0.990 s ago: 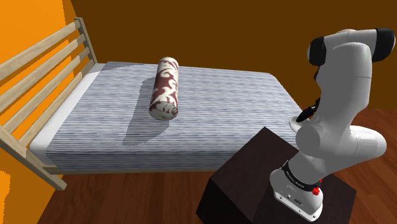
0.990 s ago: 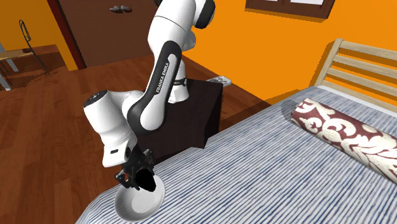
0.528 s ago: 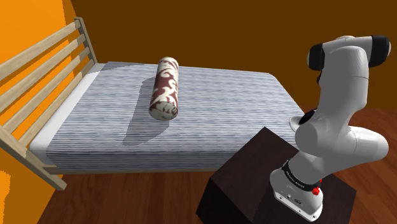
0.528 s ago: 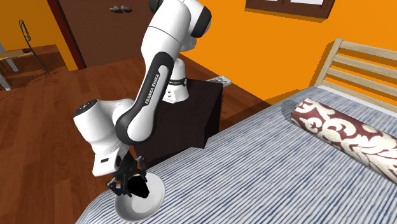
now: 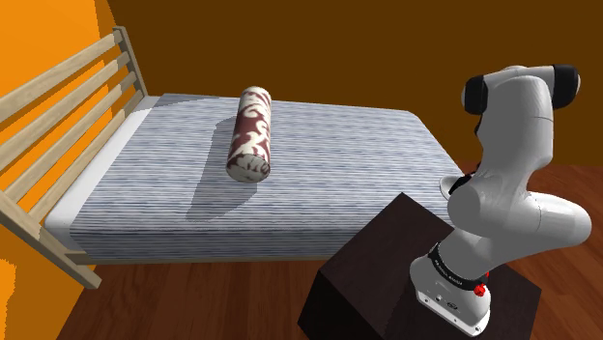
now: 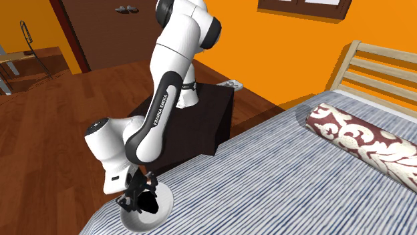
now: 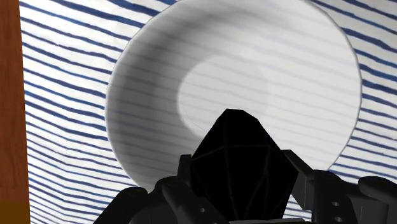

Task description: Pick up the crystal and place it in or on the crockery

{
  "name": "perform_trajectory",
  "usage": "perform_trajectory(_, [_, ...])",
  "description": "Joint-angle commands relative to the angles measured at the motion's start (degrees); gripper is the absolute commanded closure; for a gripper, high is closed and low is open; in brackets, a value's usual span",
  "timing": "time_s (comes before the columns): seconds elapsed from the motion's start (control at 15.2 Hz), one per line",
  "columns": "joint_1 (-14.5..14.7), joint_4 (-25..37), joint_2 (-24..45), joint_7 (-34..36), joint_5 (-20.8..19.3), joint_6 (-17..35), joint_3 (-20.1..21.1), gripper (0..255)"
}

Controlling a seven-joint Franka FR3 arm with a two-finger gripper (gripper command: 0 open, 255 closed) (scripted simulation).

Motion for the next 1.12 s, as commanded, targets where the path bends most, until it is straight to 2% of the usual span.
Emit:
perform_trajectory(0.0, [-0.4,0.5,0.8,-0.4,0.6,0.3,0.5,255])
perform_trajectory(0.46, [-0.4,0.5,0.8,-0.4,0.6,0.3,0.5,255])
perform_trajectory(0.53, [-0.4,0.5,0.8,-0.4,0.6,0.3,0.5,0])
perform_trajectory(0.86, [-0.4,0.5,0.8,-0.4,0.6,0.3,0.5,0])
perform_trajectory(1.06, [1.2,-2.4,-3.9,0.8,-2.7,-1.7,-2.7,0])
